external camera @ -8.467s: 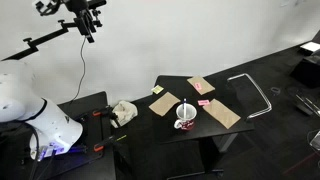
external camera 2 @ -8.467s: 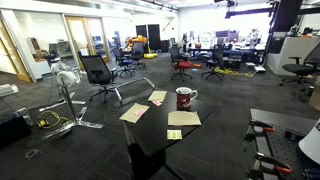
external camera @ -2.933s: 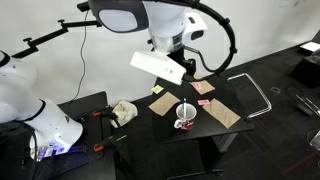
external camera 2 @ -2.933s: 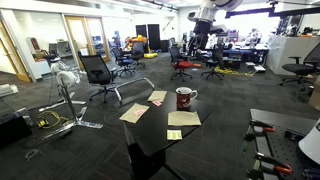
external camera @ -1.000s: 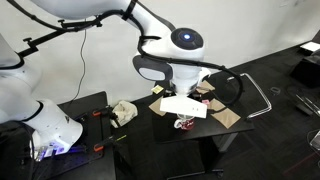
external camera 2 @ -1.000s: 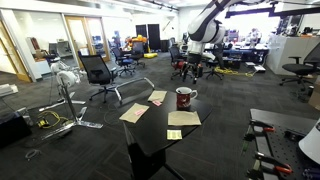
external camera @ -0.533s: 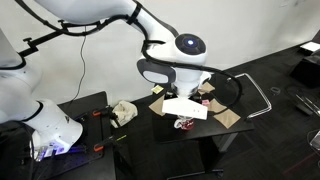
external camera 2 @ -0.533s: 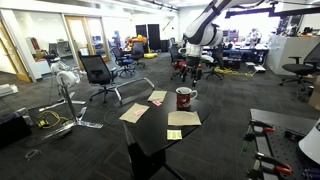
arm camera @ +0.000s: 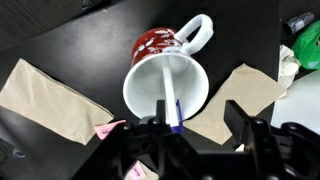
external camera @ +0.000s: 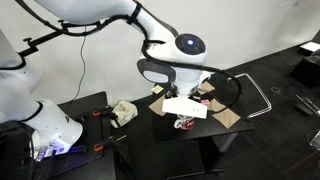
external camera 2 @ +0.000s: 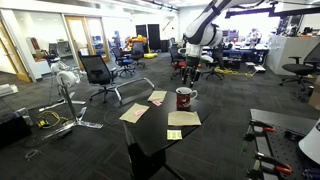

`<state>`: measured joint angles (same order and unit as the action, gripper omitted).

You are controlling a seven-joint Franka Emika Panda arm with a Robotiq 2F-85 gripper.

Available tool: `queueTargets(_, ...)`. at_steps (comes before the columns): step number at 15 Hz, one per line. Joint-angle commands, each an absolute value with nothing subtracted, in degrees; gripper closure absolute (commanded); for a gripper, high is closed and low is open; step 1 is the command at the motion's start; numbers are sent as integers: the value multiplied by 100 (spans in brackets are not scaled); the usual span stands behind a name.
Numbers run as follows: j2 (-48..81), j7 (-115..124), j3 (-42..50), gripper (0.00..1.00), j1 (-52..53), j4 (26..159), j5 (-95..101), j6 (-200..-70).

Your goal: Put the pen on the table

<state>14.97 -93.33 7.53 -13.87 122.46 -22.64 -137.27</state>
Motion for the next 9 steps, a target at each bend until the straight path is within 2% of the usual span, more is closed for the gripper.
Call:
queueTargets(1, 1510, -9406, 615, 37, -1511, 12258, -2261, -13898)
queueTargets(3, 1579, -9420, 599, 35, -1519, 12218, -2260, -13922)
queueTargets(9, 1921, -9382, 526, 48, -1556, 12058, -2222, -14166)
